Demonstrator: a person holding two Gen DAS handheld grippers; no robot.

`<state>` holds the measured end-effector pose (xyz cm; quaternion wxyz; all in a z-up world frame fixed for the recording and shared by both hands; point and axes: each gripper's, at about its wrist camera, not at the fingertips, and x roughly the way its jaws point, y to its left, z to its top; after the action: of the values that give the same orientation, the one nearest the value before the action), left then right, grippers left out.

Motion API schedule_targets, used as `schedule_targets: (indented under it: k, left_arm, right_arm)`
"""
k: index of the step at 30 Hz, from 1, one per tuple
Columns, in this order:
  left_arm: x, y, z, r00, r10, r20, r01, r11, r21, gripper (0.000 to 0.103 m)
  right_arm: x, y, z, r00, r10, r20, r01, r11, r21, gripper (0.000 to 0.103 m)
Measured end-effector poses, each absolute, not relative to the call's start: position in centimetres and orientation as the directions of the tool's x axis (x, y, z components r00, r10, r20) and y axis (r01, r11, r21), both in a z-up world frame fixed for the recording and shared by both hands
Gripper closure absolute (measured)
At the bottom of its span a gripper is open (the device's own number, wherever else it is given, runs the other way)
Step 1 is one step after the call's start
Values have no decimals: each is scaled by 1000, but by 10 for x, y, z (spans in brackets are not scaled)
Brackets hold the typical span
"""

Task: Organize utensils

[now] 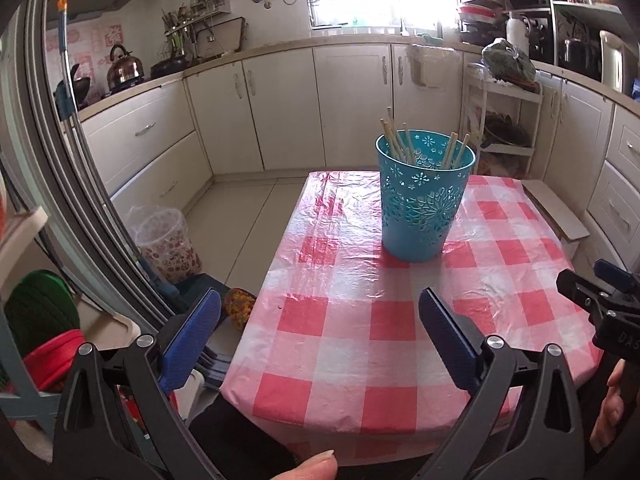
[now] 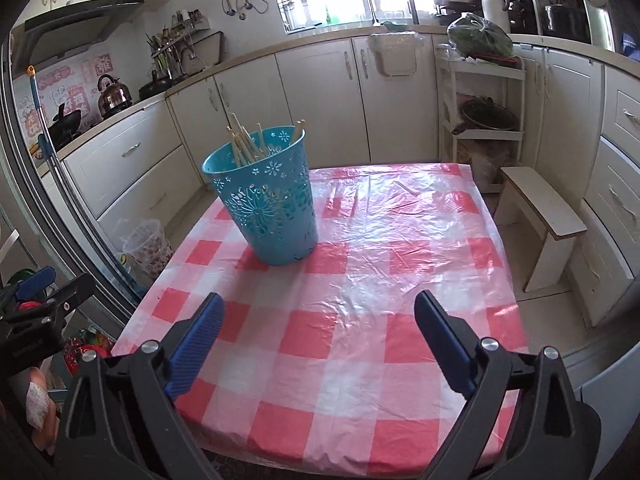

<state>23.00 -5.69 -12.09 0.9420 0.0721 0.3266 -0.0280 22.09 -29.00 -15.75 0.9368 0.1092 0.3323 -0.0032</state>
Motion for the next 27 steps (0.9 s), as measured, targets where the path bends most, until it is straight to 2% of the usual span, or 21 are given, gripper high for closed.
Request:
schedule_targets:
  k: [16, 27]
  left_arm:
    - [141, -48, -52, 836, -39, -548, 113, 988, 102, 8]
    - [92, -35, -27, 819, -63, -570, 119, 991, 61, 8]
  right_arm:
    - [145, -263, -100, 839, 35, -543, 90, 975, 202, 7]
    - [89, -236, -63, 835, 71, -546, 40, 981, 189, 7]
